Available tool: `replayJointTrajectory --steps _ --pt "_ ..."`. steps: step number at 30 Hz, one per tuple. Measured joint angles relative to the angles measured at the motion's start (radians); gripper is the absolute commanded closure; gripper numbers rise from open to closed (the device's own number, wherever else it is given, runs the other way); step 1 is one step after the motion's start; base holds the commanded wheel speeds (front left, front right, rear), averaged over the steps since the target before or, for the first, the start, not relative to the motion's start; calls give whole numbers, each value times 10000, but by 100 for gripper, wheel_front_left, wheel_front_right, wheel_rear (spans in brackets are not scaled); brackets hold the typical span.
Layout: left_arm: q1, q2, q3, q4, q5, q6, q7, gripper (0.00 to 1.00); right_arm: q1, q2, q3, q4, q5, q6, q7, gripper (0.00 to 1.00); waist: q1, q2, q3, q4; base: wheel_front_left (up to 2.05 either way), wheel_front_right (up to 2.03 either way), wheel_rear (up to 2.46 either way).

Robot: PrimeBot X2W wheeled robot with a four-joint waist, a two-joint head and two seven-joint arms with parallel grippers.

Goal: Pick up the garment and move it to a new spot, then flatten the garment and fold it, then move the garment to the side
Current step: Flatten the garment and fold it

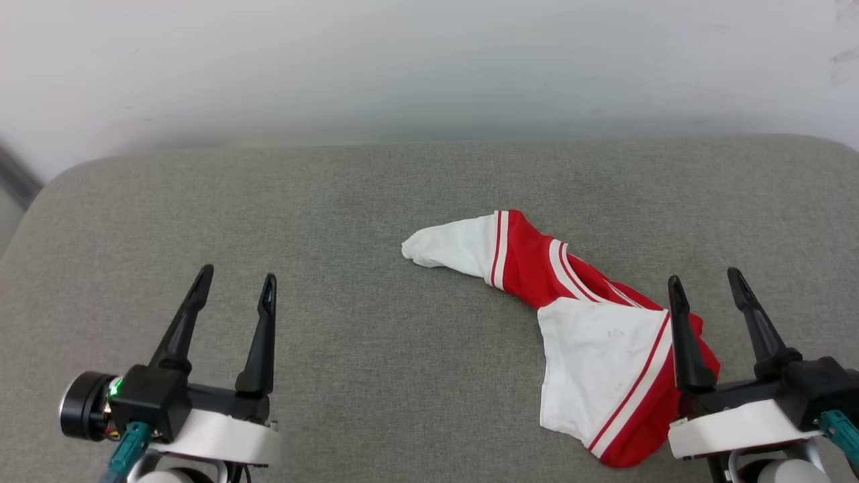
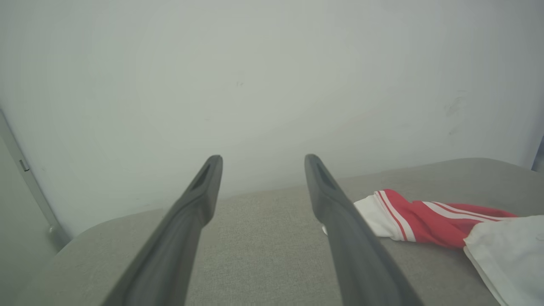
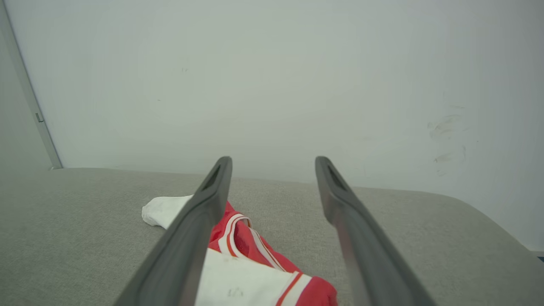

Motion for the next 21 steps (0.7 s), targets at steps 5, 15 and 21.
replayJointTrajectory --steps 5,15,21 --pt "490 -702 522 -27 617 -623 0 0 84 0 130 63 94 0 0 0 0 0 -64 -45 0 0 0" --pt "523 -1369 1306 105 1212 -1473 0 0 125 -13 846 512 -10 -2 44 0 0 0 35 -113 0 0 0" --pt "569 -1785 1534 196 1519 -1837 0 0 58 -742 2709 435 579 6 3204 0 0 0 195 -50 0 0 0"
